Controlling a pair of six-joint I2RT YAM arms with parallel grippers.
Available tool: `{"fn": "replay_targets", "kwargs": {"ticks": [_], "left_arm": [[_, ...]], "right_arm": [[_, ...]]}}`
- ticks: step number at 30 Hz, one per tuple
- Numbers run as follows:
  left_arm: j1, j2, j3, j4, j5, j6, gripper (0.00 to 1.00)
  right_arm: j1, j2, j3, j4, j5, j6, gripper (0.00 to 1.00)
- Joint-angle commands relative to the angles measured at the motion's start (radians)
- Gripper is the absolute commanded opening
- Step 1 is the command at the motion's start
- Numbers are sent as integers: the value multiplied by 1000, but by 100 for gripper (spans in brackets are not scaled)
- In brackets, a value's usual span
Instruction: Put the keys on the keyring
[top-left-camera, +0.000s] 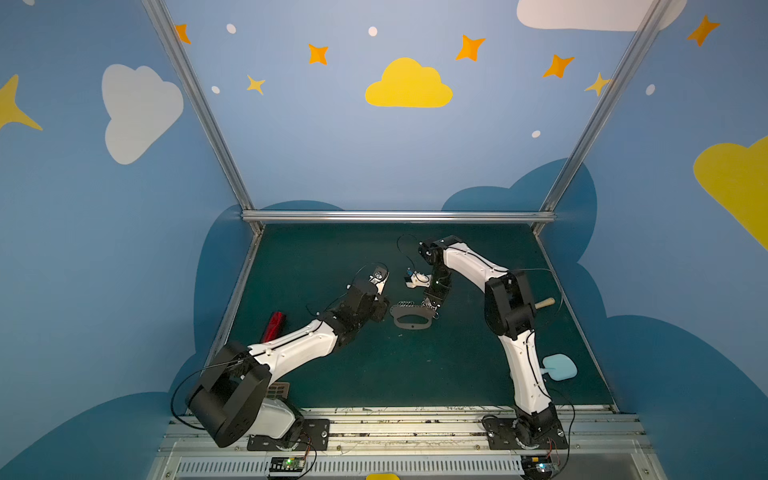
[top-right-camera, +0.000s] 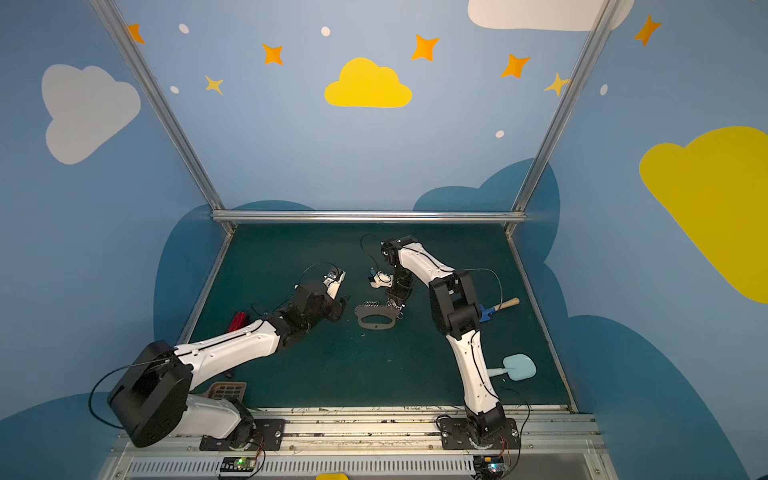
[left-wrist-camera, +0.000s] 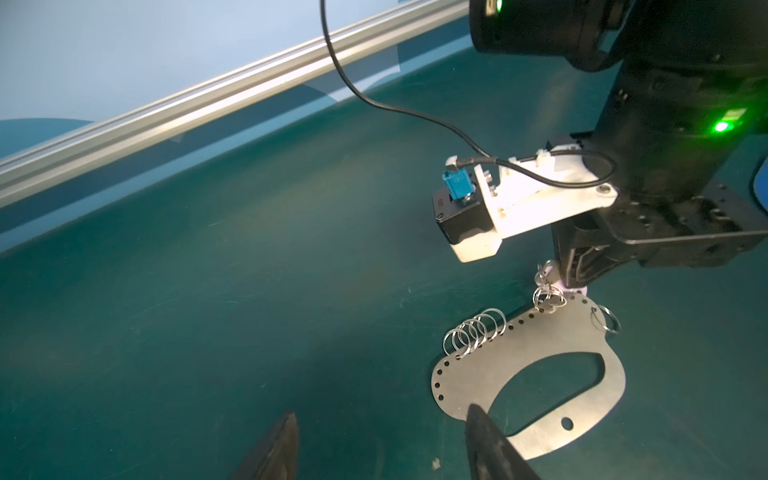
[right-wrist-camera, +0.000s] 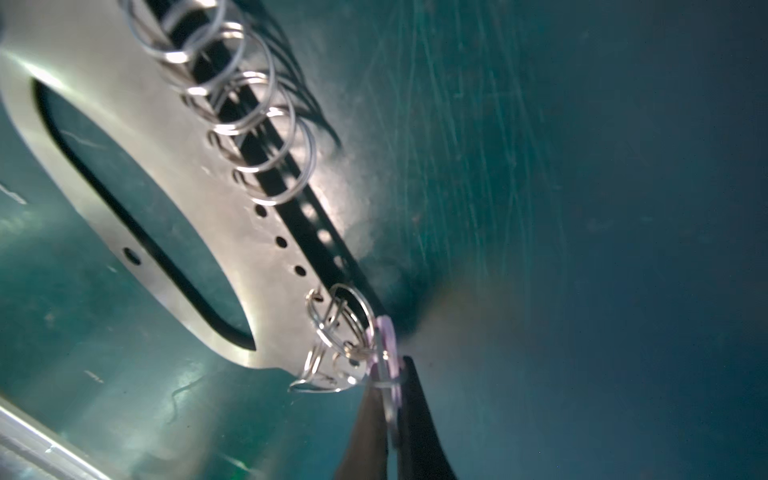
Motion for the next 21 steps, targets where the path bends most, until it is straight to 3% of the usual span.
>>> {"fn": "replay_targets", "kwargs": {"ticks": [1, 2, 3, 4, 8, 11, 17, 21], "left_arm": [[4, -8, 21, -4, 15, 8, 65], [4, -14, 19, -2, 11, 8, 66], [5, -20, 18, -1, 7, 7, 66], [4, -29, 14, 1, -3, 4, 67], [35, -81, -19, -1, -46, -18, 78], [77, -146, -60, -10, -93, -53, 100], [274, -273, -157, -108, -240, -173, 100], [381, -320, -241, -72, -280, -192, 100]], "right_arm": [[-21, 22, -35, 171, 232, -28, 19], [-22, 16, -40, 186, 246, -24, 26], [-22, 8, -45, 198, 253, -18, 45], [-22, -14, -63, 224, 267, -4, 82], [-26, -154, -163, 340, 178, 41, 88], [-43, -259, -241, 404, 126, 129, 88], [-177, -561, -573, 639, 23, 385, 88], [-258, -801, -878, 872, 33, 448, 88]]}}
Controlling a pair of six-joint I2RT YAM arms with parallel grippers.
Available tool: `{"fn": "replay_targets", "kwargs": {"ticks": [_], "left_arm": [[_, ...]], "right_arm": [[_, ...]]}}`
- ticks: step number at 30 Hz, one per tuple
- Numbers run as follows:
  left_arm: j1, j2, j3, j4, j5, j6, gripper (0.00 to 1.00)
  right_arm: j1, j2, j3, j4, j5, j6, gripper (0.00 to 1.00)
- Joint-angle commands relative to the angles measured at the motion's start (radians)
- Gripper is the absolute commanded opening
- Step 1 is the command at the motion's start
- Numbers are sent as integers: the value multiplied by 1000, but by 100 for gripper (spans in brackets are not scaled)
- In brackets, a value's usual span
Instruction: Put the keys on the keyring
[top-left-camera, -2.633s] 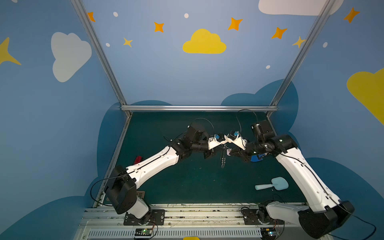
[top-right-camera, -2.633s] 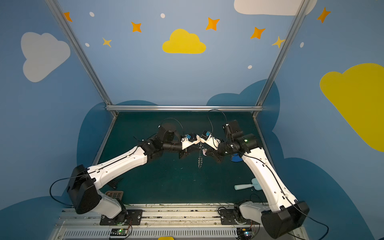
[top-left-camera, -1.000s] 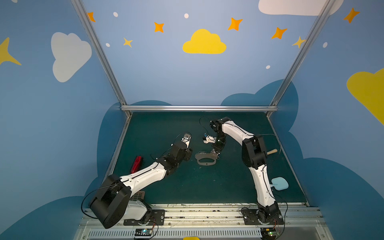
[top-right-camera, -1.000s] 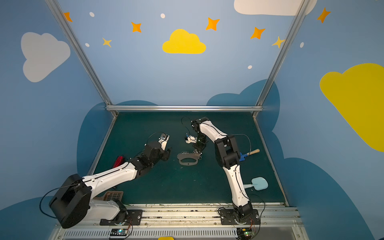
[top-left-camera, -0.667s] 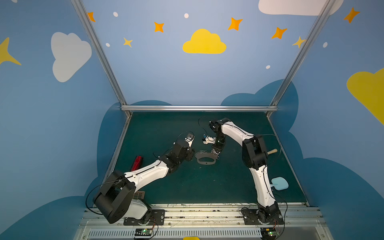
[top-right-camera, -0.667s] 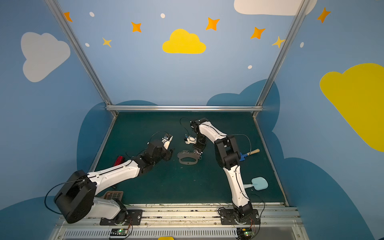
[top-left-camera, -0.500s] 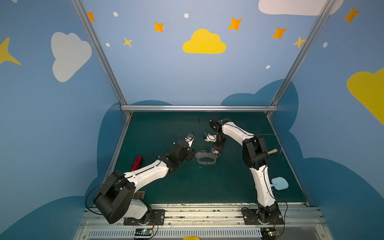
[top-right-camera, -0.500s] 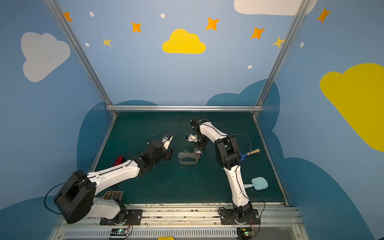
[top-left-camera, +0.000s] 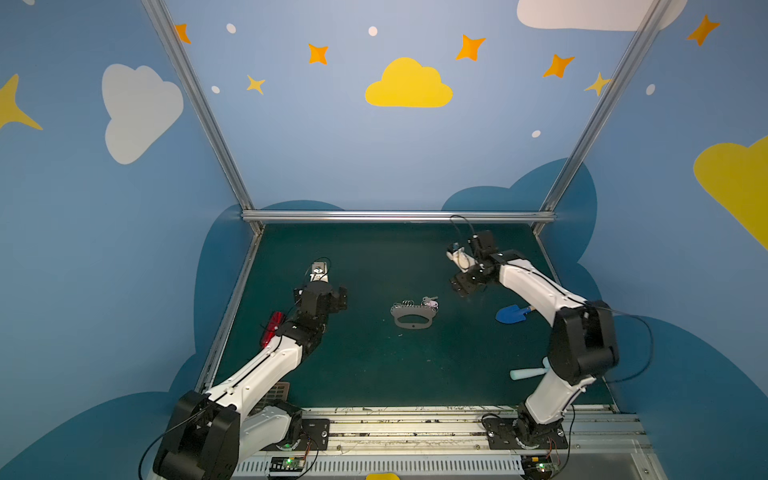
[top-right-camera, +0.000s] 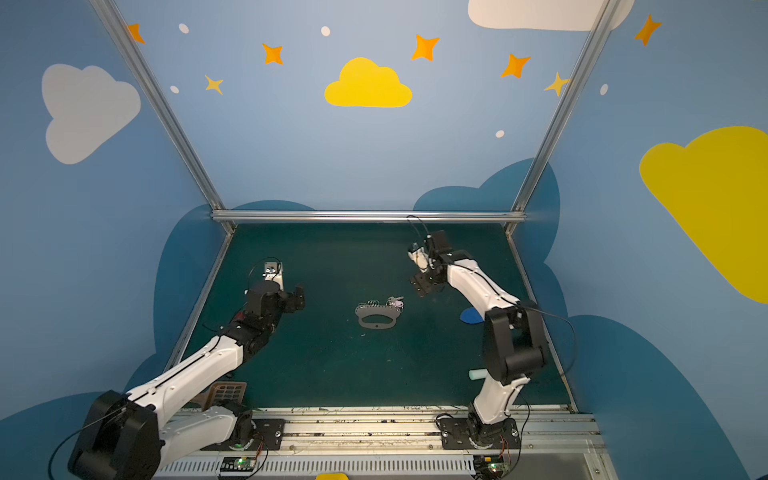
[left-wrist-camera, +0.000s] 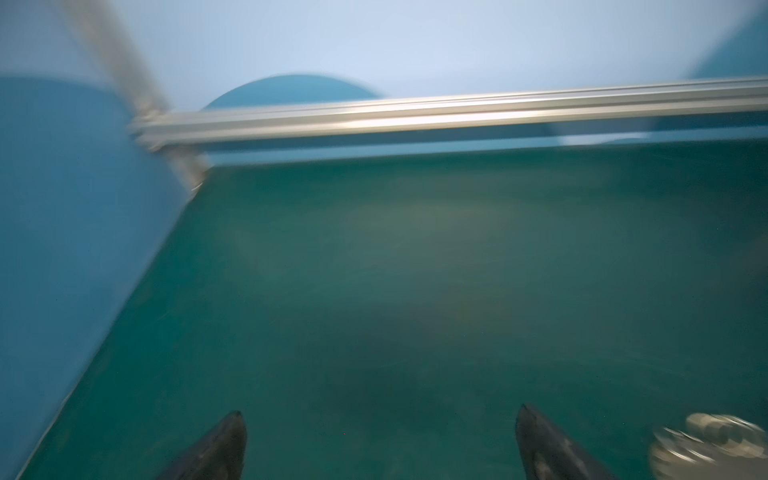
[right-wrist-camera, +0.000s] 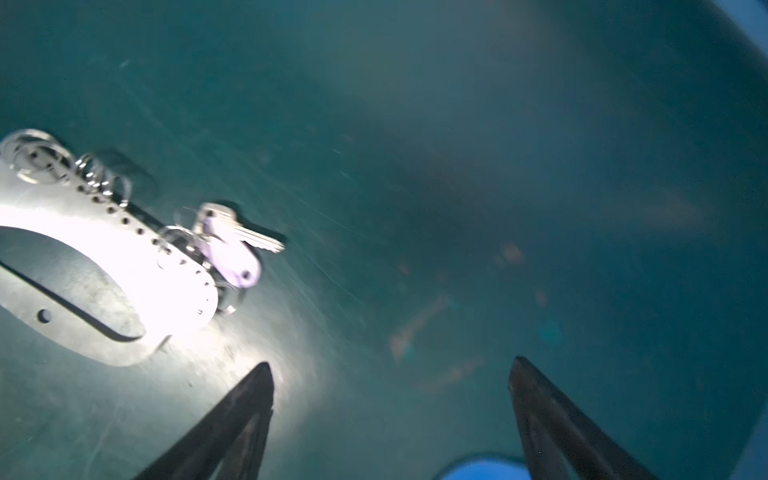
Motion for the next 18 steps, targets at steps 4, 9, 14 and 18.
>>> {"fn": "replay_targets", "kwargs": {"ticks": [4, 9, 14, 18], "left_arm": [[133, -19, -134, 97, -17, -86, 100], [164, 84, -180, 317, 67, -1, 100], [190, 239, -109, 409, 180, 72, 100], [230, 326, -140, 576, 245, 104, 100]], "right_arm": [[-116, -265, -378, 425, -59, 167, 88], [-219, -320, -629, 784, -130, 248, 90], [-222, -288, -771, 1011, -182, 242, 90], [-222, -233, -838, 1169, -214, 172, 90]]}}
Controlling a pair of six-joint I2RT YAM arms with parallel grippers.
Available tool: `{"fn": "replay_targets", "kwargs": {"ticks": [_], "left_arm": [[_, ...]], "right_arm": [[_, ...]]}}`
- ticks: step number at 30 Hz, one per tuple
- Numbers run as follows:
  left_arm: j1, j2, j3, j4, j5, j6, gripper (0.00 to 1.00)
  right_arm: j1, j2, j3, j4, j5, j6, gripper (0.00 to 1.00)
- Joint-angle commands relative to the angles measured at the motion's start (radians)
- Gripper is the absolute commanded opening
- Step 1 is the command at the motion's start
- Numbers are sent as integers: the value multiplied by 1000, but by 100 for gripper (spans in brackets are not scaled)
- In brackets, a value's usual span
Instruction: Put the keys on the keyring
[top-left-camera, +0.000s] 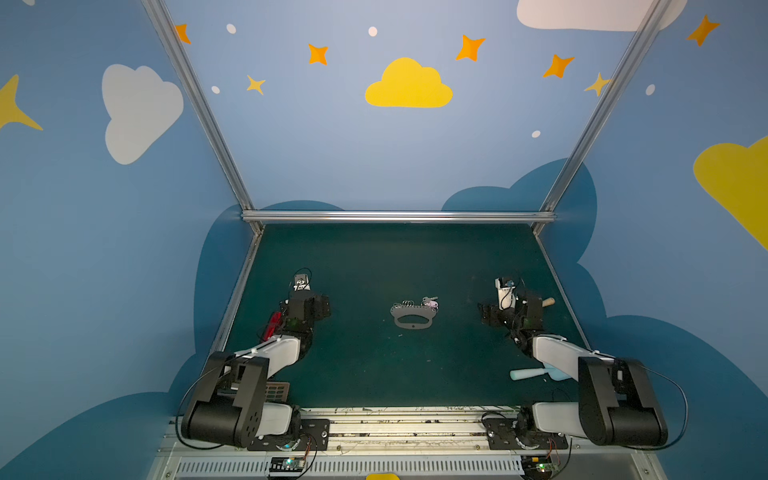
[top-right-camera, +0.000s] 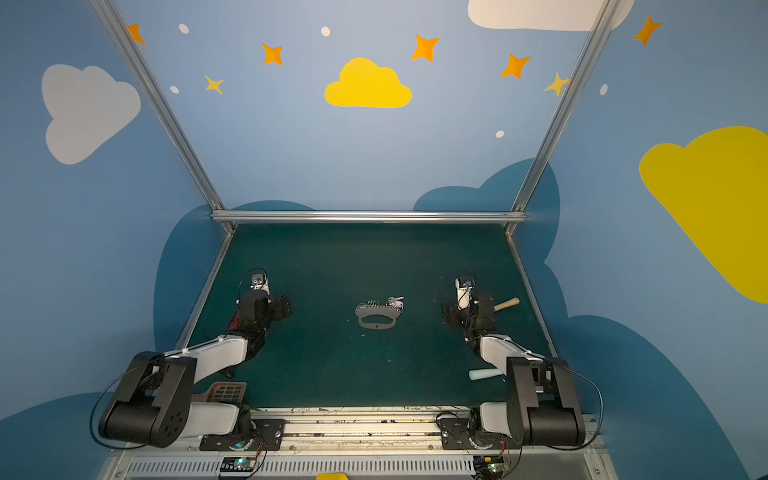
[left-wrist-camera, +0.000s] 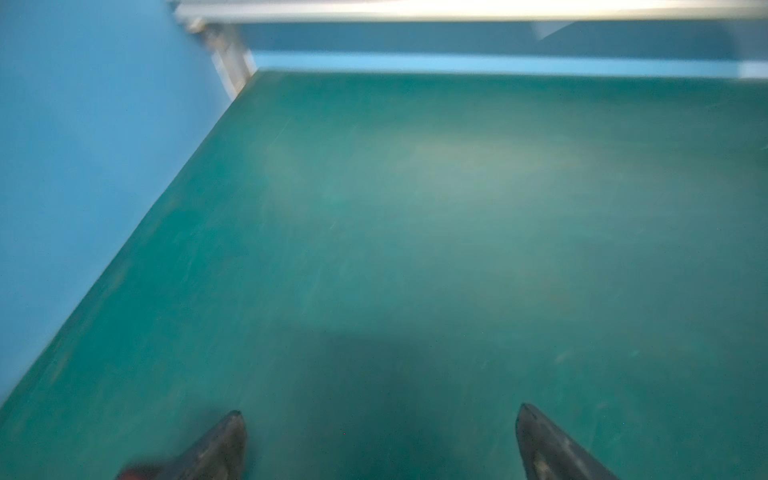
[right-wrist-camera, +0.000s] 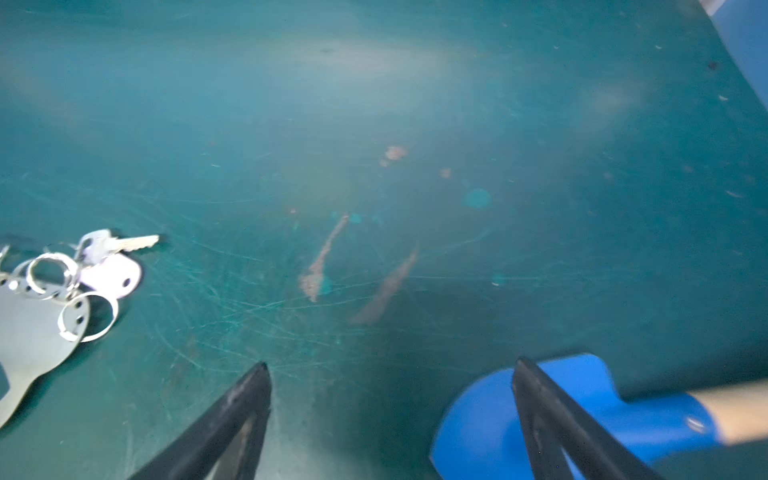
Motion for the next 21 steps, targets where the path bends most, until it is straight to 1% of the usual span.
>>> {"fn": "replay_targets", "kwargs": {"ticks": [1, 2, 3, 4, 5, 6, 8, 10, 21], "left_arm": [[55, 60, -27, 191, 81, 7, 100], [85, 76, -27, 189, 135, -3, 100], [110, 109, -24, 209, 192, -6, 100], [116, 134, -26, 250, 201, -22, 100], [129, 133, -19, 233, 212, -39, 100], [142, 122, 8, 157, 231, -26, 100], [143, 128, -1, 192, 211, -43, 100], [144, 117, 6, 160, 214, -28, 100], [141, 127, 14, 154, 210, -24, 100]], "right_arm": [[2, 23, -1, 174, -44, -14, 90], [-2, 13, 23, 113, -35, 33, 90], [-4, 22, 23, 124, -42, 34, 90], [-7, 25, 26, 126, -45, 25, 90], [-11, 28, 39, 103, -42, 40, 90], [-15, 35, 49, 93, -49, 42, 90], [-19, 44, 67, 72, -51, 47, 90], [-22, 48, 75, 61, -53, 50, 90], [-30, 56, 88, 45, -66, 54, 90]]}}
